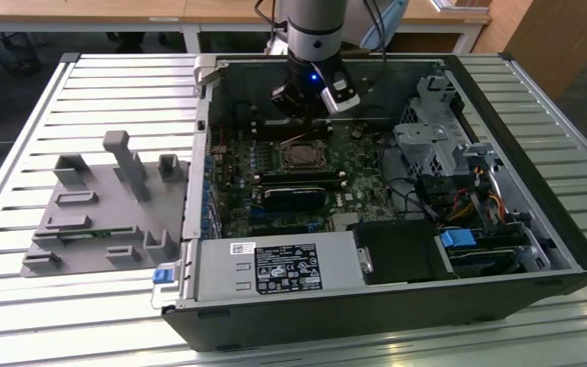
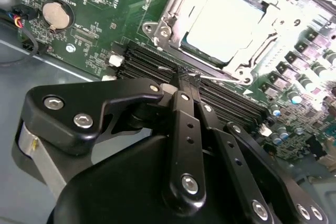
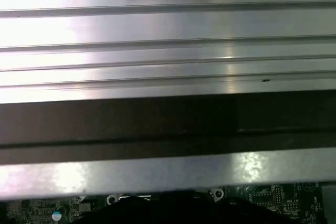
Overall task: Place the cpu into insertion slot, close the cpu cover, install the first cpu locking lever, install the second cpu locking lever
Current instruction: 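Install the first cpu locking lever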
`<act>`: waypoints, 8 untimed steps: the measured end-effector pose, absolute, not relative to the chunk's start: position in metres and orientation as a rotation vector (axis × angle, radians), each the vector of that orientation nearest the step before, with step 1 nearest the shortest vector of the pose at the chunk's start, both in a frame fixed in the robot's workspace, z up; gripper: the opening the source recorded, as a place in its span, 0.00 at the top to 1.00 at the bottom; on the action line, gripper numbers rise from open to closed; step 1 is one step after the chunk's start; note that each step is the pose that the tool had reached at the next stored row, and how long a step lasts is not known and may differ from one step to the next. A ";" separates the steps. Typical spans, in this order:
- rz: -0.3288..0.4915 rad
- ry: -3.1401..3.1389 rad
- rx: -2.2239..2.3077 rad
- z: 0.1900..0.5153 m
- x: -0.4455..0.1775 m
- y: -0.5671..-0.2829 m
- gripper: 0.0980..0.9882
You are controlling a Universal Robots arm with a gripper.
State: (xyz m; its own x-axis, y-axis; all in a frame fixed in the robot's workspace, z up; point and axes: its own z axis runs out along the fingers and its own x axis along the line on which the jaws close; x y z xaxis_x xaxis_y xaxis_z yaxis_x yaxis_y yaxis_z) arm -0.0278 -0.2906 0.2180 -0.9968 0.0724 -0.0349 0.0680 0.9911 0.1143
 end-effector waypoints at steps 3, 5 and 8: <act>0.176 3.096 0.109 0.215 -0.024 -0.291 0.99; 0.176 3.096 0.109 0.212 -0.024 -0.291 0.99; 0.176 3.096 0.109 0.209 -0.022 -0.291 0.99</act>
